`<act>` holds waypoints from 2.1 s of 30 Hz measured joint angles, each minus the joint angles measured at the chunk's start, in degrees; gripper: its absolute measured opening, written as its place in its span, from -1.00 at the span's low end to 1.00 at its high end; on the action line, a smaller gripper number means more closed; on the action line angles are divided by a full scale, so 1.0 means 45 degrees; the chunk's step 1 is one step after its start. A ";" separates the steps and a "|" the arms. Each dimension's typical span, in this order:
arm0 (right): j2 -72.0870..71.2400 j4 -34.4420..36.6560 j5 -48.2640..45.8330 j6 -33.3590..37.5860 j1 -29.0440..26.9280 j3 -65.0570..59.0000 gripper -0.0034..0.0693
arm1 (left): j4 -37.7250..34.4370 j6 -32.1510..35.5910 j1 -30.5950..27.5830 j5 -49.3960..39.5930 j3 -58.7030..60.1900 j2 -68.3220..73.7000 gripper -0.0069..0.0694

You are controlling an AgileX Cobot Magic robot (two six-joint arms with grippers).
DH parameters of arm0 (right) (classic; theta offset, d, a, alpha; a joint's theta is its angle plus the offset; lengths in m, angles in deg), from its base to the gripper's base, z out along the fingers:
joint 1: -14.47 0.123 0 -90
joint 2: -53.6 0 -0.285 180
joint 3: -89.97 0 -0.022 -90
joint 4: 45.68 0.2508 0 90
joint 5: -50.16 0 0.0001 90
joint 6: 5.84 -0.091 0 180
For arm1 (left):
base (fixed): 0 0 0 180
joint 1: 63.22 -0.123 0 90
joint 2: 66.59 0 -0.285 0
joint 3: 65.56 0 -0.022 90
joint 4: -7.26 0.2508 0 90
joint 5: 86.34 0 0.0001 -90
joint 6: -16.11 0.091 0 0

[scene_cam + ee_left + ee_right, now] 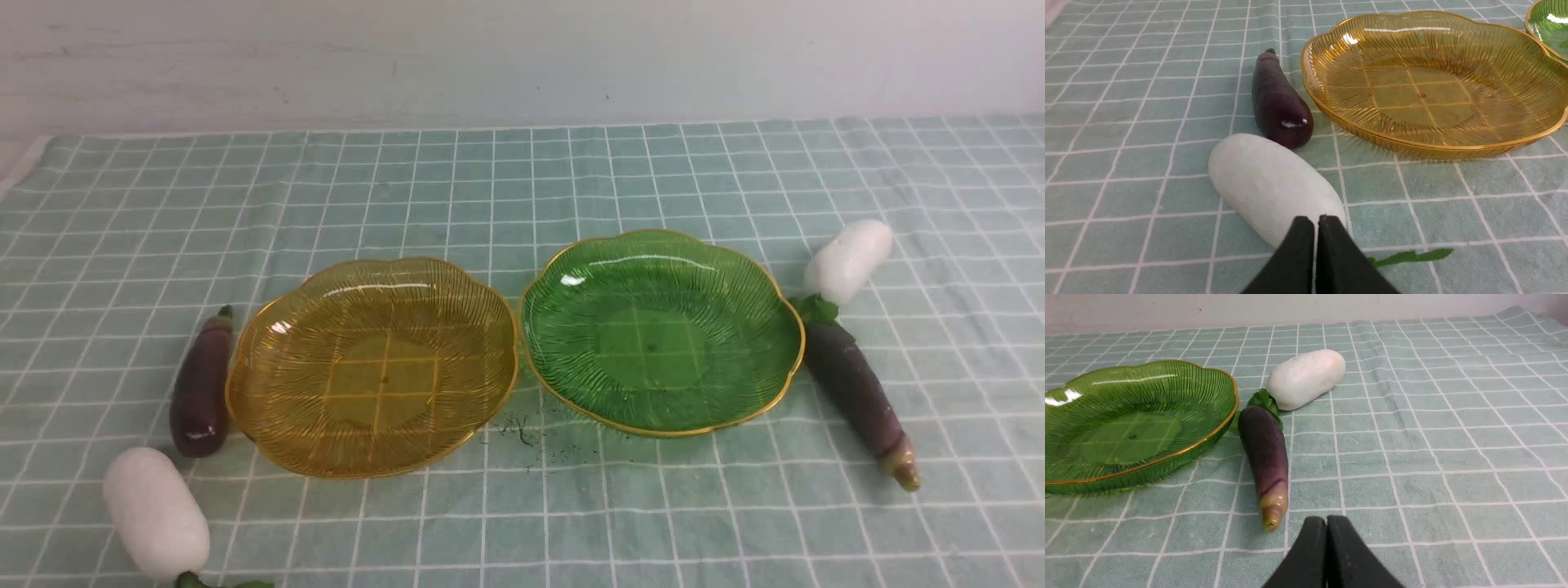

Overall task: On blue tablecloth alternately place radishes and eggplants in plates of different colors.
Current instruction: 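Pick up the eggplant and place it in the yellow plate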

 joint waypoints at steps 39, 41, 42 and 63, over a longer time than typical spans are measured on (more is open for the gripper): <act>0.0000 0.7584 0.4039 -0.2005 0.0000 -0.0122 -0.95 | -0.4295 -0.3964 0.0000 0.6899 -0.4550 0.1186 -0.84; 0.0000 0.8333 0.4317 -0.2050 0.0000 -0.0122 -0.95 | -0.3894 -0.3431 0.0000 0.4231 -0.6124 0.2598 -0.84; 0.0000 0.8497 0.4371 -0.2050 0.0000 -0.0122 -0.95 | -0.3708 -0.3193 0.0000 0.3407 -0.6619 0.3088 -0.84; 0.4502 0.6937 -0.5717 0.1794 0.0000 0.5735 -0.95 | -0.1578 -0.1627 -0.1274 -0.8974 -1.7270 1.8959 -0.83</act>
